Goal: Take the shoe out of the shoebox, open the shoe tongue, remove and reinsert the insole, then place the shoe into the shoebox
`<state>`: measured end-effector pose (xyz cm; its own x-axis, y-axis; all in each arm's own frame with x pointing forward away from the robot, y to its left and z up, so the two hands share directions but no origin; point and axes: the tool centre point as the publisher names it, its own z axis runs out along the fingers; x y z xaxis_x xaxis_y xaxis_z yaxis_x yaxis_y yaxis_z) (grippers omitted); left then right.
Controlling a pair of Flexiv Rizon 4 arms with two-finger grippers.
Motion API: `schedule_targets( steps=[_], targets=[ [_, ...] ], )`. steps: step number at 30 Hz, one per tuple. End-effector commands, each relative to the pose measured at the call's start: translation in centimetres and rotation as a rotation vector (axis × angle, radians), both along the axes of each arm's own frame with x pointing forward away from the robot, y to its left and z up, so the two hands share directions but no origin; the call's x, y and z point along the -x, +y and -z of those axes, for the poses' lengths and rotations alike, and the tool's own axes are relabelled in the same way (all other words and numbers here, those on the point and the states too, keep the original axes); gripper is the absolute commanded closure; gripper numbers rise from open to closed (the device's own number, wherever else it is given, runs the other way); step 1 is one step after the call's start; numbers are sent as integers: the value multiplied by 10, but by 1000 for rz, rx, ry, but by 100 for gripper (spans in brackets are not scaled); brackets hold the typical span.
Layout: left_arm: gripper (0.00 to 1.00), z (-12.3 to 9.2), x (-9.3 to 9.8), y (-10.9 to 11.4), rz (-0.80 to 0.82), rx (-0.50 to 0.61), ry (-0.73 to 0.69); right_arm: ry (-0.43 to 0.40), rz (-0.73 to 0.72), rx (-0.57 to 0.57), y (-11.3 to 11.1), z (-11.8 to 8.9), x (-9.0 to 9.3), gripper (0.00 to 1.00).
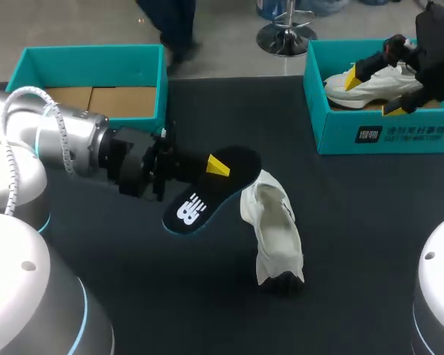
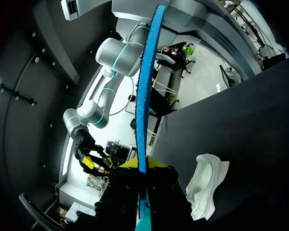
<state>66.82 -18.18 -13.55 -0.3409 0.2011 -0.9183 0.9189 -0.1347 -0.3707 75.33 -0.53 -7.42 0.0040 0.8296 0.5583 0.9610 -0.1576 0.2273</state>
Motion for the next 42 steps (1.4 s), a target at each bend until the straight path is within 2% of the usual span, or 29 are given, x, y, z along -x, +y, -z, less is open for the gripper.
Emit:
schedule_targets(
  steps=[1,5,7,9,28,34,37,42],
  targets=[
    [100,2,11,7,-7,-20,5,47,27,210,-17,-26,15,0],
    [100,4,17,5,13,-35,22,91,2,249,-21,-29,21,0],
    [100,3,20,2,45,-47,18,103,13,234,-20,-30,22,0],
    [100,1,23,1,67,-63,-21,103,13,234,-20,-30,22,0],
    [100,1,23,1,67,-63,-21,103,13,234,-20,-30,22,0],
    [100,24,24,8,98,-68,151,103,13,234,-20,-30,22,0],
    [100,38,26,9,116,-76,194,103,13,234,-20,-30,22,0],
    [100,53,32,0,163,-80,279,103,13,234,-20,-30,22,0]
  ],
)
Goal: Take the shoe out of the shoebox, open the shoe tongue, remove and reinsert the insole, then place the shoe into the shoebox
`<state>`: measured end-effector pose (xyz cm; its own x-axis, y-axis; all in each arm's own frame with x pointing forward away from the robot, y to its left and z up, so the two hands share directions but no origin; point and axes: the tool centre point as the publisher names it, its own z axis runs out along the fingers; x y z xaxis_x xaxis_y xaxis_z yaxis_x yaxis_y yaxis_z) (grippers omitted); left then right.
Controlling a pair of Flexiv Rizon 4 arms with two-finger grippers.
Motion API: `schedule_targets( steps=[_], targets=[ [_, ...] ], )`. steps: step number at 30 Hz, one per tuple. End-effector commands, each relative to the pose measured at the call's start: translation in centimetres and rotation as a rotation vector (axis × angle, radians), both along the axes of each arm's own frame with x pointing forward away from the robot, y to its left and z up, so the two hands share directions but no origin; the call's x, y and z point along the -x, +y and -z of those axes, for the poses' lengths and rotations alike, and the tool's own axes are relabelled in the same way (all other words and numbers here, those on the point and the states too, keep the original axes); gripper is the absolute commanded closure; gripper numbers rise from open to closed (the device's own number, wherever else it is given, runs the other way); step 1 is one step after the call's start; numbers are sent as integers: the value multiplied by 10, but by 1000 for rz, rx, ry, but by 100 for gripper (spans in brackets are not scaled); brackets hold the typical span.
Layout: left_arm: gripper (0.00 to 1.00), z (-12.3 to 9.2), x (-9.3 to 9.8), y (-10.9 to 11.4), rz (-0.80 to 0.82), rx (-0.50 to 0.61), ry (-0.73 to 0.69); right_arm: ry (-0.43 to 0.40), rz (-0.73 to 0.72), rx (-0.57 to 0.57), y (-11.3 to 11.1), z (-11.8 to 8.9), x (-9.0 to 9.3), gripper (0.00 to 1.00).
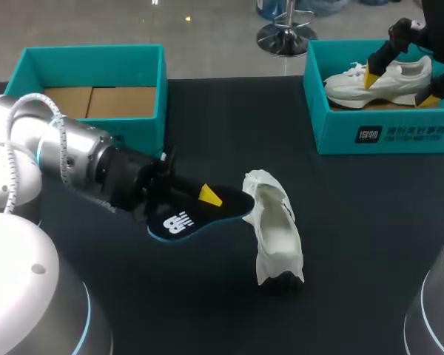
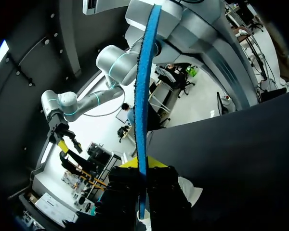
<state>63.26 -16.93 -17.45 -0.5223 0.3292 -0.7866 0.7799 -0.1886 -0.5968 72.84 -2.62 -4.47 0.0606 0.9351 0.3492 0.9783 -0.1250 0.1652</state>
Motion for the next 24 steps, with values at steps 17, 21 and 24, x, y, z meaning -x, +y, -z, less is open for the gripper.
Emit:
schedule_targets(
  steps=[17,21,24],
  targets=[
    [100,50,9,-50,-84,13,61,5,0,1,1,0,-3,0],
    [100,62,9,-55,-90,-18,71,5,0,1,1,0,-3,0],
    [100,69,8,-57,-92,-43,92,5,0,1,1,0,-3,0]
  ],
)
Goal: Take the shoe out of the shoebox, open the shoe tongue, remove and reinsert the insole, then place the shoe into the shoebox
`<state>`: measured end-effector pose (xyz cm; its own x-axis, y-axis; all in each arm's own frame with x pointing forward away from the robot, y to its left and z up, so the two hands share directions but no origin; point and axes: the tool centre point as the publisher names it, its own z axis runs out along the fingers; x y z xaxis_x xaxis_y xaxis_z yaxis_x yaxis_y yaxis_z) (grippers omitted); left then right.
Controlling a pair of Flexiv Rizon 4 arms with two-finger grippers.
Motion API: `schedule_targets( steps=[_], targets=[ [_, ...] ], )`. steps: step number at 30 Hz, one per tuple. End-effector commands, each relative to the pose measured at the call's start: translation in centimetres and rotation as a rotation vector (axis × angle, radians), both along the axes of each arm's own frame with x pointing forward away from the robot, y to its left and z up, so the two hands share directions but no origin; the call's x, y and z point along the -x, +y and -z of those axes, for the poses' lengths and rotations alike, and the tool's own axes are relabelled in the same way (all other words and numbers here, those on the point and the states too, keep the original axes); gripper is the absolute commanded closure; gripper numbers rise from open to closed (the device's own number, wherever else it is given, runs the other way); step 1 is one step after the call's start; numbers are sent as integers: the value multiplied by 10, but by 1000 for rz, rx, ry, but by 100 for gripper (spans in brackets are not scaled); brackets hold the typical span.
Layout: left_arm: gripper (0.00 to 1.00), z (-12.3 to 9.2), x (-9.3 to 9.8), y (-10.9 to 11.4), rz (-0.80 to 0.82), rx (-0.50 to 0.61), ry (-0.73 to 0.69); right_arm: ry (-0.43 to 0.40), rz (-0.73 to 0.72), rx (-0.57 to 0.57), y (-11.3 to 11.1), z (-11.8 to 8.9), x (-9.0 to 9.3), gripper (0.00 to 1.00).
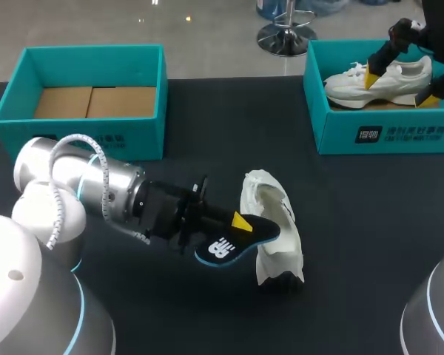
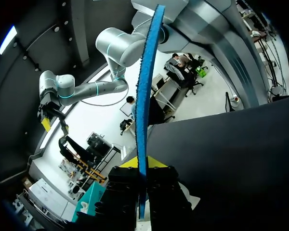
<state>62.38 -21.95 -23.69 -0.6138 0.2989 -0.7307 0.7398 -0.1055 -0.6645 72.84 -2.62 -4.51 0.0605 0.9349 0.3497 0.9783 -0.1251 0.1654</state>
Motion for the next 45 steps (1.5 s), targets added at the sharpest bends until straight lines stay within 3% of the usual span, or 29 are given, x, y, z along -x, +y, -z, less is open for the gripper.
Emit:
schedule_targets(
  steps=[1,17,29,45],
  targets=[
    [100,10,-1,-8,-4,-21,17,6,0,2,1,-1,-3,0],
    [100,45,-17,-25,-4,-73,44,6,0,2,1,-1,-3,0],
    [100,33,-11,-33,12,-73,25,6,0,2,1,-1,-3,0],
    [100,61,-23,-52,-4,-80,-58,6,0,2,1,-1,-3,0]
  ],
)
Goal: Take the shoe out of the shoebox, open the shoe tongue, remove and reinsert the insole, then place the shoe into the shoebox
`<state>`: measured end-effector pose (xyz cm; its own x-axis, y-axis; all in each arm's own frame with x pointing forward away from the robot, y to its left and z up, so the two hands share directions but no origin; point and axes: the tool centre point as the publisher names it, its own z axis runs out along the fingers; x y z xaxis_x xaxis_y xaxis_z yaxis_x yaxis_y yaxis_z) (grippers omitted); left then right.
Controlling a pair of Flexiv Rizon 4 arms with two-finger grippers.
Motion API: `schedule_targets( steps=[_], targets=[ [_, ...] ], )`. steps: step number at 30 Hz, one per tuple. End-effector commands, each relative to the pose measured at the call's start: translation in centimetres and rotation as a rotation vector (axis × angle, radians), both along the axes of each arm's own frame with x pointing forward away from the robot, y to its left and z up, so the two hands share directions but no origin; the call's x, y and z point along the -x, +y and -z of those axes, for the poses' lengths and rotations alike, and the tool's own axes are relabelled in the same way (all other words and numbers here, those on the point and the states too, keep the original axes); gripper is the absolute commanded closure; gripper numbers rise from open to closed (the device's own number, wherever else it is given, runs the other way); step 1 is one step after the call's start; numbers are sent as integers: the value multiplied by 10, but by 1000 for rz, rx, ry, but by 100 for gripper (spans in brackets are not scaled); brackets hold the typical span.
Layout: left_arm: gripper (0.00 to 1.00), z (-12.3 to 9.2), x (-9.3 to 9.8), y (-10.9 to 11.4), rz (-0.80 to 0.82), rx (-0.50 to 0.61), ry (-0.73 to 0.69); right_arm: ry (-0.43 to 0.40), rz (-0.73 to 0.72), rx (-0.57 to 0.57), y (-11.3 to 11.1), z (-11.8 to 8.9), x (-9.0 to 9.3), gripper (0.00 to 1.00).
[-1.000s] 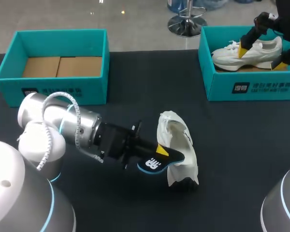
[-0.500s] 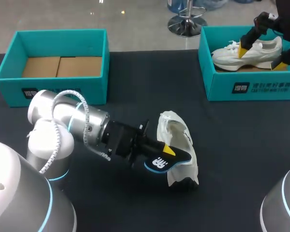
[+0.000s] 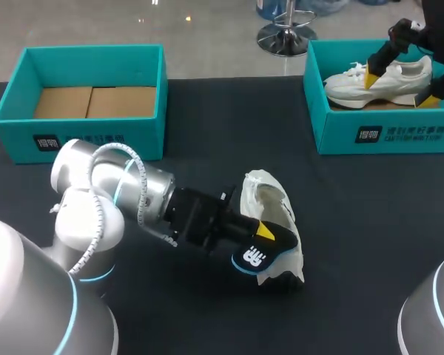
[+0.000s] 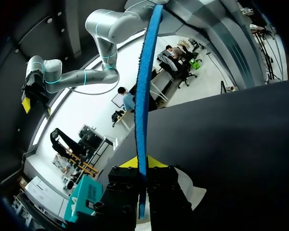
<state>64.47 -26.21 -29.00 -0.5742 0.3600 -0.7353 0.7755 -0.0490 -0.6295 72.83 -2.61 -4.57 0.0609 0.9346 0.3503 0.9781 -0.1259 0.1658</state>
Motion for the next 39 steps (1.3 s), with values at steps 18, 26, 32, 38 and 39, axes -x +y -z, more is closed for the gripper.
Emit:
schedule_targets(
  steps=[18,26,32,38,39],
  targets=[
    [100,25,-16,-12,-27,-48,-27,6,-1,3,1,-1,-3,0],
    [100,35,-22,-13,-38,-81,-28,6,-1,3,1,-1,-3,0],
    [100,43,-34,-12,-55,-107,-40,6,-1,3,1,-1,-3,0],
    [100,50,-48,-16,-73,-128,-51,6,-1,3,1,-1,-3,0],
    [100,51,-50,-18,-74,-129,-51,6,-1,3,1,-1,-3,0]
  ],
)
